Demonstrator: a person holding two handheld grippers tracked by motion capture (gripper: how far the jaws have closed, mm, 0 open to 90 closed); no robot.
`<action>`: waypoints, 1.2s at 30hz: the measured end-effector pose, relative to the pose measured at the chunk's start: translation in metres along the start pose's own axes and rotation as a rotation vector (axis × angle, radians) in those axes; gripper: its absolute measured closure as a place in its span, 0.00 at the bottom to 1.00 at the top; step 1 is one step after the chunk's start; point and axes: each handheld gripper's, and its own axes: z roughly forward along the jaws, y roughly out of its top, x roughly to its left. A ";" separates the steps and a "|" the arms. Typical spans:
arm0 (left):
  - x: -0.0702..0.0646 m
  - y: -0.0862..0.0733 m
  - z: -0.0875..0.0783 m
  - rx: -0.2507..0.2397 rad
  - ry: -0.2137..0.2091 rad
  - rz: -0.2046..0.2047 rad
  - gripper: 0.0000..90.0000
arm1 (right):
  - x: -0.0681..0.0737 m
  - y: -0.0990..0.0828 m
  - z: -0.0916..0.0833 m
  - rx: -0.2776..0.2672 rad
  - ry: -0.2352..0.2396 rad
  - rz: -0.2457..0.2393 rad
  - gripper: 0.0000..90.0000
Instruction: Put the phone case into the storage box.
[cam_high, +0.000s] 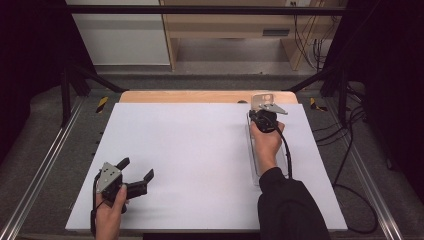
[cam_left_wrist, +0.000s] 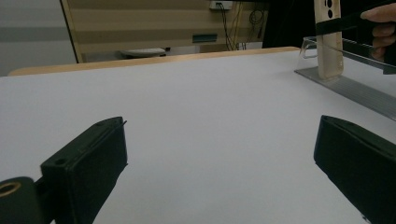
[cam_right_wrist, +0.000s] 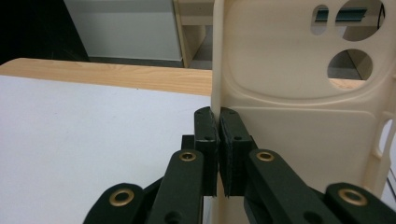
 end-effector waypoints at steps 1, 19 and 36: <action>0.000 0.000 0.000 0.000 0.000 0.001 0.03 | 0.000 0.000 0.000 0.000 0.001 0.001 0.97; -0.002 0.000 0.001 0.007 -0.008 0.006 0.03 | 0.000 -0.002 0.002 0.003 0.017 0.009 0.97; -0.001 0.000 0.001 0.005 -0.001 0.005 0.03 | 0.001 -0.004 0.003 0.017 0.028 0.013 0.96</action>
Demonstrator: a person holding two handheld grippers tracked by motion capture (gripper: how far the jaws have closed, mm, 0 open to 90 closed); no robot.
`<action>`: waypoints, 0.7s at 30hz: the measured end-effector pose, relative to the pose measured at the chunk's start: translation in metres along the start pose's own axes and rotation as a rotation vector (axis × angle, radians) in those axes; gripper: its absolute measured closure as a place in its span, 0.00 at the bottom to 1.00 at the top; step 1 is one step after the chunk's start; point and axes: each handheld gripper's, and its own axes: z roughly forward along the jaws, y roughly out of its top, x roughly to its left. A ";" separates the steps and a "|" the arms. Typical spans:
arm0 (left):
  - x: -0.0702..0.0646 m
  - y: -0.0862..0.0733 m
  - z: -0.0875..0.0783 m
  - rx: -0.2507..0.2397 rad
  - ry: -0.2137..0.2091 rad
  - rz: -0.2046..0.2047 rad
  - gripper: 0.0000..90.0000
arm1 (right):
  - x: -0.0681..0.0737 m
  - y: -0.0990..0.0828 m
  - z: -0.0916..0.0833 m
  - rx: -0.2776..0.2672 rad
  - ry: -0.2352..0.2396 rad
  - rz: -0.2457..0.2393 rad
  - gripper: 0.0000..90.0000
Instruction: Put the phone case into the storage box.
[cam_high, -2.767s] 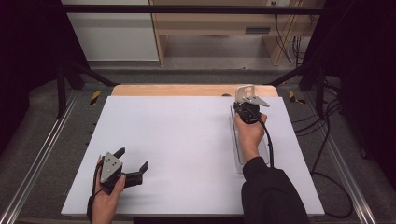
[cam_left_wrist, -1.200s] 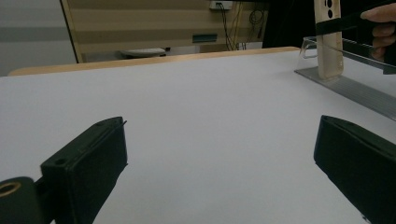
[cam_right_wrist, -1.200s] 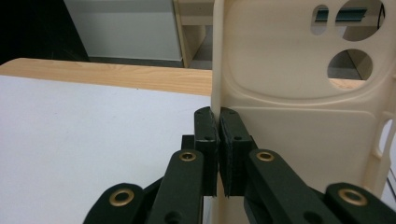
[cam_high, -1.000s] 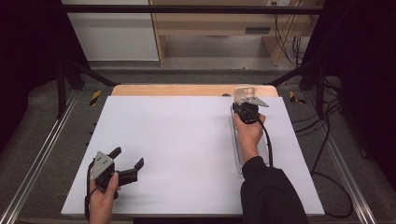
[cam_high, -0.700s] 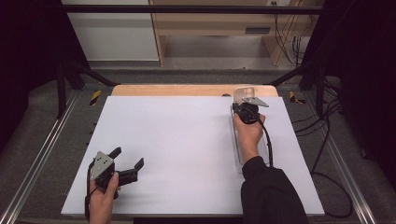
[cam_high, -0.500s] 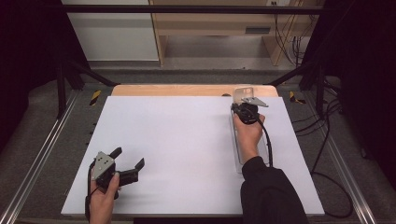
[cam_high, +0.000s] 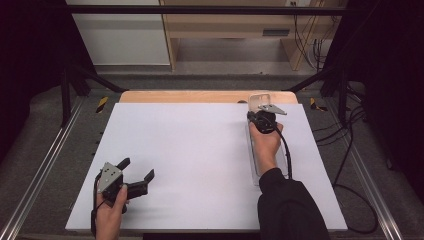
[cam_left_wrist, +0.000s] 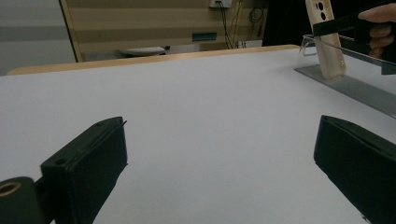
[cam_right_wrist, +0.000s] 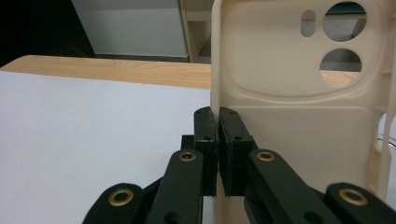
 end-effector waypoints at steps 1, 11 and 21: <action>0.000 0.000 0.000 0.000 0.000 0.001 0.03 | 0.000 0.000 0.000 0.002 -0.001 0.000 0.96; 0.000 0.000 0.000 0.003 -0.002 0.003 0.03 | 0.000 -0.002 0.001 0.006 -0.001 -0.001 0.96; 0.000 0.000 0.000 0.002 -0.001 0.002 0.03 | 0.000 -0.002 0.001 0.007 0.001 0.004 0.96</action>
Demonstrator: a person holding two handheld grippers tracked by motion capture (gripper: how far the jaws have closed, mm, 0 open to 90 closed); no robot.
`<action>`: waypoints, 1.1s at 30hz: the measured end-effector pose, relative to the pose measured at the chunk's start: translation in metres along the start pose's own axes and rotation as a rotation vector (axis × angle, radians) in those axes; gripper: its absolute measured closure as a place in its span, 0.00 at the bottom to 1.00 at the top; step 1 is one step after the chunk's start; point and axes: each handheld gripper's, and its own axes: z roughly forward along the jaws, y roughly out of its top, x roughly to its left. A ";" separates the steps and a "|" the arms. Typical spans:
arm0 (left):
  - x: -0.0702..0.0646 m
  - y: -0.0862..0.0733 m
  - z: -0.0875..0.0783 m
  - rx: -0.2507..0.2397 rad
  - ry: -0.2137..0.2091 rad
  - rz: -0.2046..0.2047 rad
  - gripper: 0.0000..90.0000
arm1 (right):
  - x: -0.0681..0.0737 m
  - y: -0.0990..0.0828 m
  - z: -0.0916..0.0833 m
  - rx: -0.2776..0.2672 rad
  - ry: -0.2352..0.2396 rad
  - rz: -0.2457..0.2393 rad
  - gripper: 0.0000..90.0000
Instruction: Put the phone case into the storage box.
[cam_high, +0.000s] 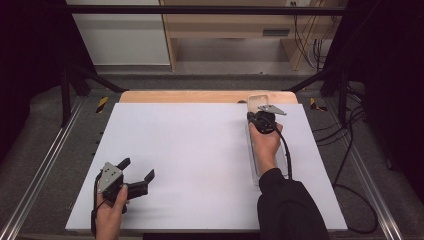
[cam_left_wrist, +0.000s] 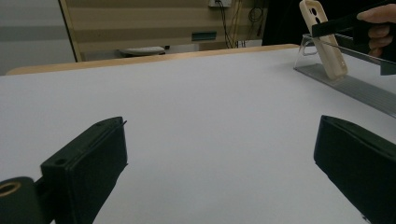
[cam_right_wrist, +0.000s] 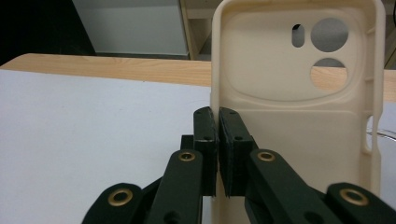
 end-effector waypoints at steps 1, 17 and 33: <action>0.000 0.000 0.000 0.000 0.000 -0.001 0.03 | 0.000 0.000 0.000 0.001 0.000 0.000 0.96; 0.001 0.000 0.000 -0.001 0.004 -0.003 0.03 | -0.001 0.002 -0.003 -0.005 0.003 0.016 0.91; 0.001 0.000 0.000 0.000 -0.002 -0.004 0.03 | -0.004 0.008 -0.010 -0.026 0.001 0.023 0.88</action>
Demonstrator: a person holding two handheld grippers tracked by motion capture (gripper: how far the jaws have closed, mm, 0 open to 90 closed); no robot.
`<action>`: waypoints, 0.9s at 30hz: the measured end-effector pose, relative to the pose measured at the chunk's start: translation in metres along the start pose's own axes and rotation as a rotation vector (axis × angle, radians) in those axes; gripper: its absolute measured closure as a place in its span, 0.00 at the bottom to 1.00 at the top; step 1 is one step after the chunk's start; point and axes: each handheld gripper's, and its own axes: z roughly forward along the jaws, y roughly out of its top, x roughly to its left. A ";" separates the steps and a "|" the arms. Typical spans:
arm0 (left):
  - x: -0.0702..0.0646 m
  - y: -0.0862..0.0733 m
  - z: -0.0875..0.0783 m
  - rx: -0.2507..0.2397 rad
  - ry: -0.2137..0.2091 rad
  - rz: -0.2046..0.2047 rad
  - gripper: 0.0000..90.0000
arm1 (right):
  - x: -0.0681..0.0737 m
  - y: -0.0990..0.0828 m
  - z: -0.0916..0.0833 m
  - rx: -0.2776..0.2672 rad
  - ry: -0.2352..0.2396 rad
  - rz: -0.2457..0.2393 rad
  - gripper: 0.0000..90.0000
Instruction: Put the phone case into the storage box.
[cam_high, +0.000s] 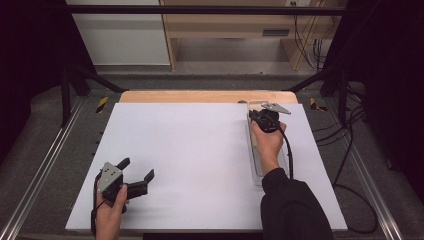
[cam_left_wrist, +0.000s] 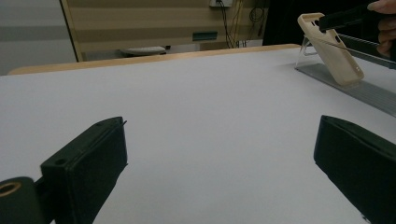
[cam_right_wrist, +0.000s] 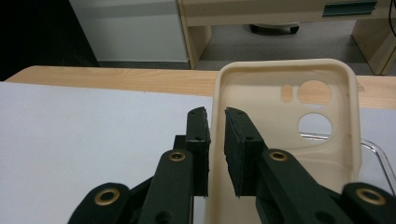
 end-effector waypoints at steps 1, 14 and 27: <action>0.000 0.000 0.000 0.000 0.006 0.002 0.03 | 0.000 0.000 0.000 0.000 0.000 0.000 0.88; 0.001 0.000 0.000 0.001 0.005 0.004 0.03 | -0.001 0.003 -0.004 -0.007 -0.008 0.015 0.76; 0.001 0.000 0.000 0.001 0.006 0.005 0.03 | -0.003 0.006 -0.009 -0.006 0.000 0.030 0.57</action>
